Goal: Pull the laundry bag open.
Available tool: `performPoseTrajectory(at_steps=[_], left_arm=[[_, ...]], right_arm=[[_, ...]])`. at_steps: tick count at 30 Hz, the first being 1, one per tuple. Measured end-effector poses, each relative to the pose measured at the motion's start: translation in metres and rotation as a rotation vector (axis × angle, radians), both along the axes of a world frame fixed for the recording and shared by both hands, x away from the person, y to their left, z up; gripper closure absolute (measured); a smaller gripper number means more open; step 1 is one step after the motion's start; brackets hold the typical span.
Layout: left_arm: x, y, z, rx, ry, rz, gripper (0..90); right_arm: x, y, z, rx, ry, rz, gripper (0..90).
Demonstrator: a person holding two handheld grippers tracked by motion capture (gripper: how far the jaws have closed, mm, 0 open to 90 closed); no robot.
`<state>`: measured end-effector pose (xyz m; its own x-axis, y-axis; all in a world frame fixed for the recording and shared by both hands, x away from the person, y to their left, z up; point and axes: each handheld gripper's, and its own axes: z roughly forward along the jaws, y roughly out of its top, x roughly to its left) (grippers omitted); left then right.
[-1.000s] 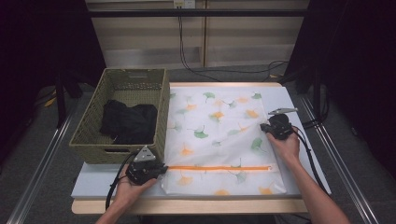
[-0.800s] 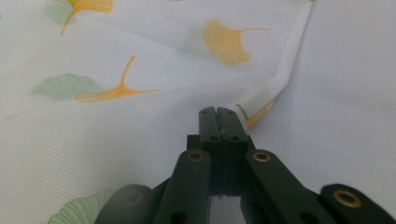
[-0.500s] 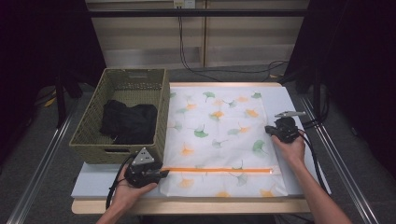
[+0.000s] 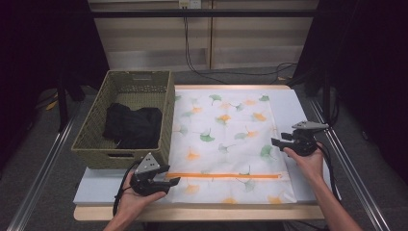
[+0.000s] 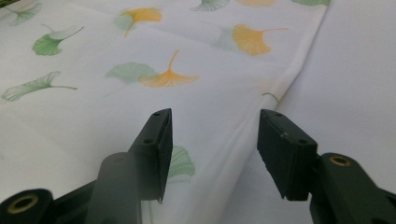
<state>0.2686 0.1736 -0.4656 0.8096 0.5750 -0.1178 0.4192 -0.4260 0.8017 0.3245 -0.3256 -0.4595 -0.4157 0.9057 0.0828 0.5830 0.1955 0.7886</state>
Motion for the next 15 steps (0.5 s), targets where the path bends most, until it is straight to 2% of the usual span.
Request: performPoseTrajectory(at_steps=[4,5,6,10,12,13,14,15], left_arm=[[0.0,0.0,0.002,-0.017,-0.011,0.004,37.2],[-0.001,-0.001,0.003,-0.007,-0.01,0.005,37.2],[-0.001,-0.002,0.002,-0.018,-0.011,-0.001,37.2],[-0.002,-0.004,0.003,-0.013,-0.016,0.003,36.9],[-0.003,-0.006,0.003,-0.025,-0.022,0.003,36.1],[-0.004,-0.008,0.004,-0.012,-0.027,0.001,35.5],[-0.005,-0.01,0.004,-0.02,-0.025,-0.011,35.0],[-0.006,-0.011,0.004,-0.006,-0.032,-0.006,34.9]], right_arm=[[-0.017,-0.002,0.004,0.026,0.019,0.024,42.6],[-0.021,-0.002,0.004,0.038,0.01,0.029,39.4],[-0.025,-0.003,0.005,0.047,0.001,0.029,38.8],[-0.043,-0.005,0.008,0.066,-0.018,0.035,40.0],[-0.054,-0.007,0.01,0.07,-0.035,0.018,40.3],[-0.058,-0.008,0.011,0.089,-0.038,0.017,41.1],[-0.062,-0.008,0.011,0.104,-0.029,0.014,41.9],[-0.066,-0.007,0.011,0.099,-0.016,0.013,43.5]])
